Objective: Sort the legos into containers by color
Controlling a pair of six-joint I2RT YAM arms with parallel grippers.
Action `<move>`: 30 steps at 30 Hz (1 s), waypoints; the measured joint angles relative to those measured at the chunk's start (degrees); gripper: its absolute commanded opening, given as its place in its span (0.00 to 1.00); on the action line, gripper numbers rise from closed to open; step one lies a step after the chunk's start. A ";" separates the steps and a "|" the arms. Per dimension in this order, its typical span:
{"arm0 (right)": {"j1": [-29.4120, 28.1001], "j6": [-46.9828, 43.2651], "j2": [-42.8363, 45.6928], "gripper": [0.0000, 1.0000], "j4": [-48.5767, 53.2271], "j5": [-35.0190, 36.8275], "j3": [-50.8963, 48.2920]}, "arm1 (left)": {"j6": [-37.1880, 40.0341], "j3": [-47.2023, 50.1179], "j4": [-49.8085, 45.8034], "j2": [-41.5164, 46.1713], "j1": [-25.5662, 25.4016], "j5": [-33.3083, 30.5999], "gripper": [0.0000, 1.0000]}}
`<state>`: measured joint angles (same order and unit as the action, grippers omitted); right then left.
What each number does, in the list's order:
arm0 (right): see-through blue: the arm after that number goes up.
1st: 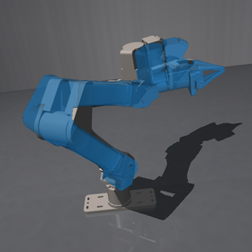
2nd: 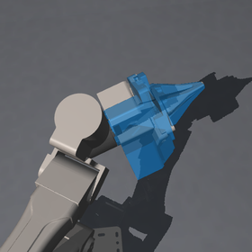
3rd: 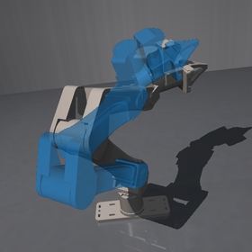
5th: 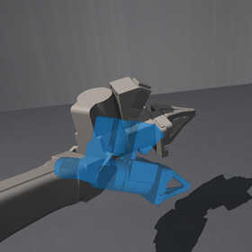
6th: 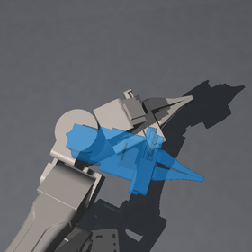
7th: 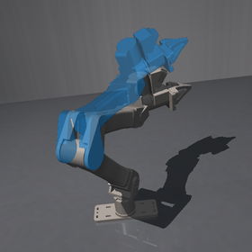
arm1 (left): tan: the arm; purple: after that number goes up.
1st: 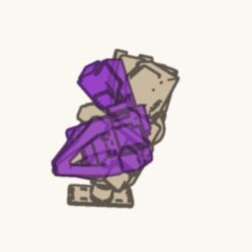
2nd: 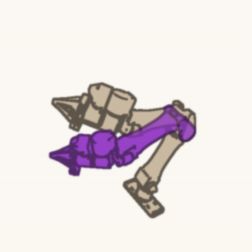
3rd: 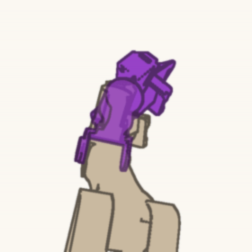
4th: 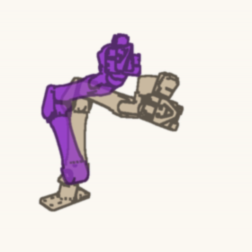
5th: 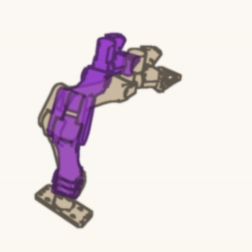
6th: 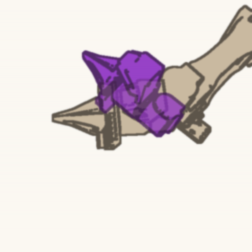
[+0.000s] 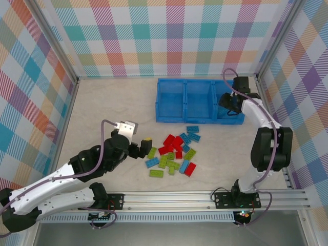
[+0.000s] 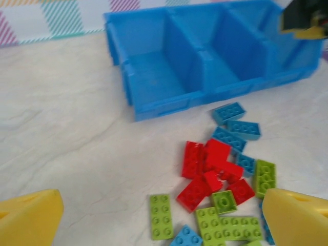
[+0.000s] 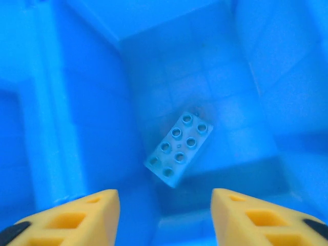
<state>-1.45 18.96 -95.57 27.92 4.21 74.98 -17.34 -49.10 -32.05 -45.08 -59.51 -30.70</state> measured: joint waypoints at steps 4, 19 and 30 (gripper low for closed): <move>-0.07 0.44 7.48 0.64 0.50 -2.71 -0.39 | -5.38 -1.70 -2.82 -3.93 0.28 -3.48 1.00; -29.57 -1.79 21.94 0.81 17.90 -20.20 -4.68 | -8.55 -8.74 -1.62 -34.40 12.83 19.23 0.80; -31.54 -1.90 23.45 0.85 22.25 -14.05 -6.03 | -13.86 -10.12 2.10 -49.72 12.83 23.85 0.30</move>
<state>-32.99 17.06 -72.12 50.17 -9.85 68.95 -31.20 -59.22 -29.95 -94.80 -46.68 -6.85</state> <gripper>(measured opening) 0.847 0.327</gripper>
